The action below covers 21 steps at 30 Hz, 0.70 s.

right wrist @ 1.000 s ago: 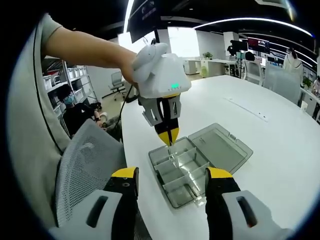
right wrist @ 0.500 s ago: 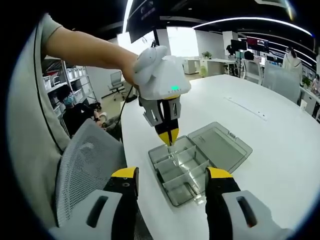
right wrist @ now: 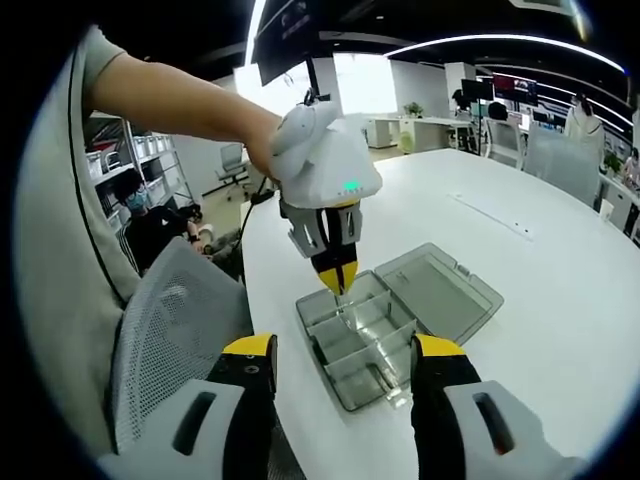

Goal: Insert the divider into the dual guide fixture by aligning both edges with the guide slots and pushing it downward to the bottom, including one-sided entry, uneven engagement, binding, and posture correction.

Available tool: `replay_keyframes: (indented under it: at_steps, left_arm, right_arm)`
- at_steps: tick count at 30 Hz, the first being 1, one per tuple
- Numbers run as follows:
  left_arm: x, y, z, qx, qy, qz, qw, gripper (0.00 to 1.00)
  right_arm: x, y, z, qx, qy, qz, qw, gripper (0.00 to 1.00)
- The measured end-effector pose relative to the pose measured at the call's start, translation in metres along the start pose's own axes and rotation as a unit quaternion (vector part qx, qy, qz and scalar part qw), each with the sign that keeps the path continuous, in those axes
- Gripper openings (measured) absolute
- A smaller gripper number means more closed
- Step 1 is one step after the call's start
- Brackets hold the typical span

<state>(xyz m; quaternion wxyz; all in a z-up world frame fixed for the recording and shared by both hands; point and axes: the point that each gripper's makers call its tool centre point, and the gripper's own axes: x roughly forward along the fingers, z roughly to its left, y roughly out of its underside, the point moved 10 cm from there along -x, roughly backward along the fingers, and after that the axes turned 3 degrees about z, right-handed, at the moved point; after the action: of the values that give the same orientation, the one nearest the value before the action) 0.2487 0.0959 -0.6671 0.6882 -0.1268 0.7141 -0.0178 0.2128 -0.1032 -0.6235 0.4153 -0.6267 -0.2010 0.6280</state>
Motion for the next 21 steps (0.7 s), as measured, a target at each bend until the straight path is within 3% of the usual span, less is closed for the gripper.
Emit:
replay_keyframes:
  at_steps: [21]
  left_arm:
    - [0.0104, 0.0006, 0.0011, 0.003, 0.002, 0.003, 1.0, 0.0]
  right_arm:
    - [-0.0018, 0.0032, -0.0019, 0.004, 0.002, 0.002, 1.0, 0.5]
